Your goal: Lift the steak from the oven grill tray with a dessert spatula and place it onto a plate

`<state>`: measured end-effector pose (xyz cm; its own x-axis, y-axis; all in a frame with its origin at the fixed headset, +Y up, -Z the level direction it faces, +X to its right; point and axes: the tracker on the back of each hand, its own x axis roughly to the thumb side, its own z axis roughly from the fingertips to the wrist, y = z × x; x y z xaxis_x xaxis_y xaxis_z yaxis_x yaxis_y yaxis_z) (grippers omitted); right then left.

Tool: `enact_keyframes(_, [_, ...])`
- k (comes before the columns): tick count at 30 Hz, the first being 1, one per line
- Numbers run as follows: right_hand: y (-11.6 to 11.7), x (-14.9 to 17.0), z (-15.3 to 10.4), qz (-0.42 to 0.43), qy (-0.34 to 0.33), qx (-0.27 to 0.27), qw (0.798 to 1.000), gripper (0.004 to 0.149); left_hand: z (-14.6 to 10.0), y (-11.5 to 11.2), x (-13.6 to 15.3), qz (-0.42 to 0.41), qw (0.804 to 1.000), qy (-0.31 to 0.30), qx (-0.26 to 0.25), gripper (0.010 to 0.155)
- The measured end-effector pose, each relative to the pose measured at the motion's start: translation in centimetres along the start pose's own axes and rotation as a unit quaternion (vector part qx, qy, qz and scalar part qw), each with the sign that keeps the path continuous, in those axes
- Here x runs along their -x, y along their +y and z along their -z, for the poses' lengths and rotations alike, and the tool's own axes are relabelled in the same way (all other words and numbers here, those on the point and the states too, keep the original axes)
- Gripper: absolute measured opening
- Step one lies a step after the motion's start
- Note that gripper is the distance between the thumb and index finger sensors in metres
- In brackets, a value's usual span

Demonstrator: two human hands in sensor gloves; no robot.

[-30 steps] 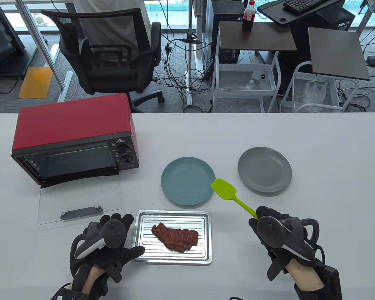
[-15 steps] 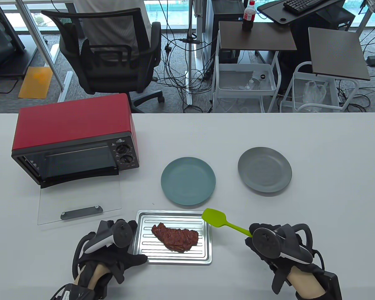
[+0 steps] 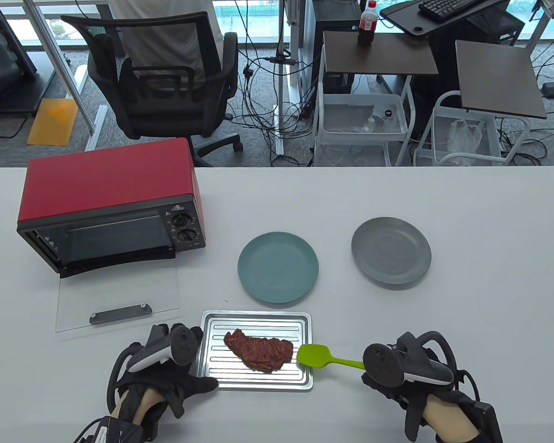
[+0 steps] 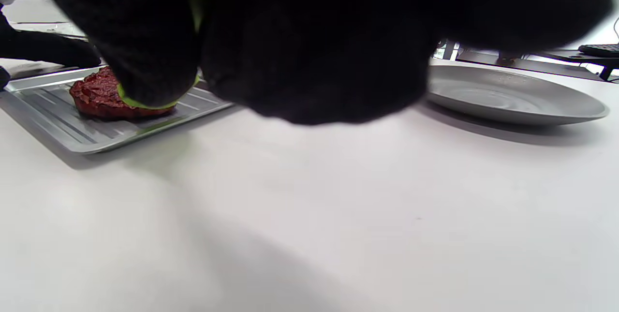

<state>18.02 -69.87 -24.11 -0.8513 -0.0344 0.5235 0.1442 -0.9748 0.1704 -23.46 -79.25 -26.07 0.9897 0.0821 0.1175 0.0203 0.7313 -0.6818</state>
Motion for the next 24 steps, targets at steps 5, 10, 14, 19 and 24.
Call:
enact_keyframes(5, [0.2,-0.3,0.4,-0.017,-0.002,-0.010,1.000,0.041,-0.1,0.0,0.0,0.001,1.000,0.000,0.004,0.105])
enact_keyframes(10, [0.2,-0.5,0.8,-0.018,-0.003,-0.014,1.000,0.041,-0.1,0.1,-0.1,0.006,1.000,-0.001,0.013,0.105])
enact_keyframes(14, [0.2,-0.8,1.3,-0.022,-0.006,-0.018,1.000,0.041,-0.1,0.1,-0.1,0.010,1.000,-0.002,0.019,0.106])
enact_keyframes(19, [0.4,-1.3,2.1,-0.025,-0.014,-0.024,0.999,0.041,-0.1,0.1,-0.1,0.012,1.000,-0.001,0.021,0.105])
enact_keyframes(24, [0.6,-1.5,2.7,-0.019,-0.016,-0.025,0.999,0.041,0.0,0.2,-0.2,0.015,1.000,0.000,0.026,0.105])
